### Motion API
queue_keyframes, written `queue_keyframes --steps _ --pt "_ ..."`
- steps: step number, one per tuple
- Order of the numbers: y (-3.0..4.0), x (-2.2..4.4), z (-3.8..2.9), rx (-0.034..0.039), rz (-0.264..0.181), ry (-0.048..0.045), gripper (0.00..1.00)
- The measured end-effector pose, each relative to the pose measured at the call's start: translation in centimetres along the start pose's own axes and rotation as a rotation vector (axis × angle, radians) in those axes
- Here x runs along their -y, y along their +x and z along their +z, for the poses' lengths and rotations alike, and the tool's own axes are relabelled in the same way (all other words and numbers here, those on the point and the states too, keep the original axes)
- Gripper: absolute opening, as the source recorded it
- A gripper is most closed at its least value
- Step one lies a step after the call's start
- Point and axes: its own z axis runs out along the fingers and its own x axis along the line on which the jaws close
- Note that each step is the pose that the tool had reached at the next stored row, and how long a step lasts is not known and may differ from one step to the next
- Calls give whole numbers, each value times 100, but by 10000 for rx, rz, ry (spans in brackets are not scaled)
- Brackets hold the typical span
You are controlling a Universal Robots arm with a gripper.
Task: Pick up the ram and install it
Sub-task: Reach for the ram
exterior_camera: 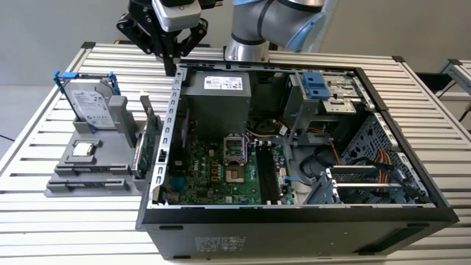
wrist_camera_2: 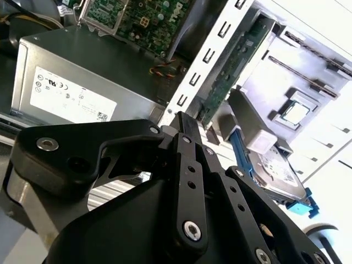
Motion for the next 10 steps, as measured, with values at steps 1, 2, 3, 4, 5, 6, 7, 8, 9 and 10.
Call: queue_keyframes --steps 1,2,3,4,5,6,7,8,9,10 --pt "14 1 0 -1 1 0 0" --pt "27 2 -1 -1 -1 0 0" --pt "40 3 -1 -2 0 0 0" --pt "55 4 -1 -3 1 0 0" --pt "69 5 -1 -4 0 0 0" --pt "83 6 -2 -5 1 0 0" --pt "96 7 -2 -7 1 0 0" --pt "108 8 -2 -7 1 0 0" --pt "123 9 -2 -8 1 0 0" --pt "138 10 -3 -10 1 1 0"
